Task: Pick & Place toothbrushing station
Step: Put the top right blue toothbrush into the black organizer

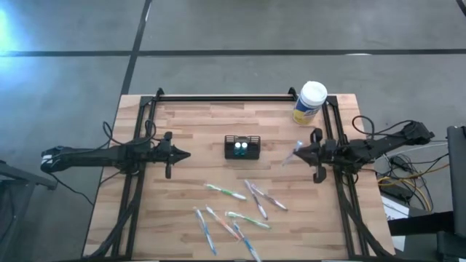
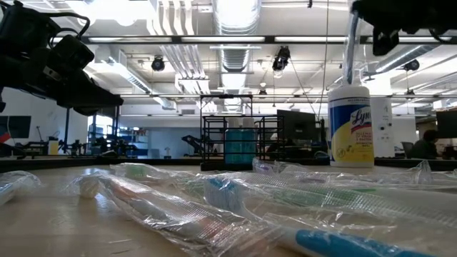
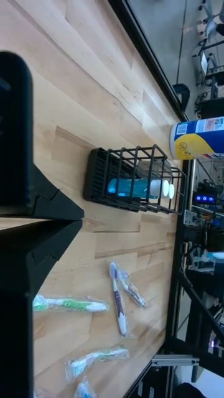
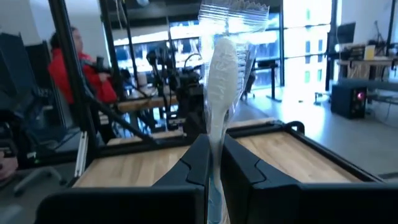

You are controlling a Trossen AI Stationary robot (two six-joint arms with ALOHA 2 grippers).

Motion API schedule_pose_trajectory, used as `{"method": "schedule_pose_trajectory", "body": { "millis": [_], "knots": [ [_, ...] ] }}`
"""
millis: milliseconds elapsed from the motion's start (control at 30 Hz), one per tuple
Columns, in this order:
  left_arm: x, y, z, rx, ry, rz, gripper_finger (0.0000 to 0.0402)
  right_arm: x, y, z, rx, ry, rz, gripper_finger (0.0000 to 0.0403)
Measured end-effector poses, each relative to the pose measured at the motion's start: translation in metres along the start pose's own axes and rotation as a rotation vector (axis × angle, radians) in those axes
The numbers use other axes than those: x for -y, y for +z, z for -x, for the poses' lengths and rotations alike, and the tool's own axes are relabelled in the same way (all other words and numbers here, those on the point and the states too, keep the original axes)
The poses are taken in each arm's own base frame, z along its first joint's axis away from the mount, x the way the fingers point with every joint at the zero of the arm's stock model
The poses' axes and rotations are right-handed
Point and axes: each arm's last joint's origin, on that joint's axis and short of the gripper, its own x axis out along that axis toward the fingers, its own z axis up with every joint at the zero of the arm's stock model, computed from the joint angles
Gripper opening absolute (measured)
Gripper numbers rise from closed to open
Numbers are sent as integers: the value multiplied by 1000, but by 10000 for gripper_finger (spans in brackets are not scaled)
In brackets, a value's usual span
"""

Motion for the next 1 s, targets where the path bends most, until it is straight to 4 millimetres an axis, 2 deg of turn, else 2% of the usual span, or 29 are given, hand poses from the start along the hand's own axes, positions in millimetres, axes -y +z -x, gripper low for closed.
{"method": "schedule_pose_trajectory", "body": {
  "millis": [367,533,600,767,1000],
  "knots": [
    [0,0,0,0,0,0,14,8,-27,11,104,-22,42,18],
    [0,0,0,0,0,0,14,9,-29,12,108,-41,31,18],
    [0,0,0,0,0,0,14,9,-24,11,123,-45,29,18],
    [-1,1,0,14,24,0,14,5,8,2,172,-99,23,18],
    [-1,2,0,24,45,6,14,-6,36,-43,106,-133,165,18]
  ]
}}
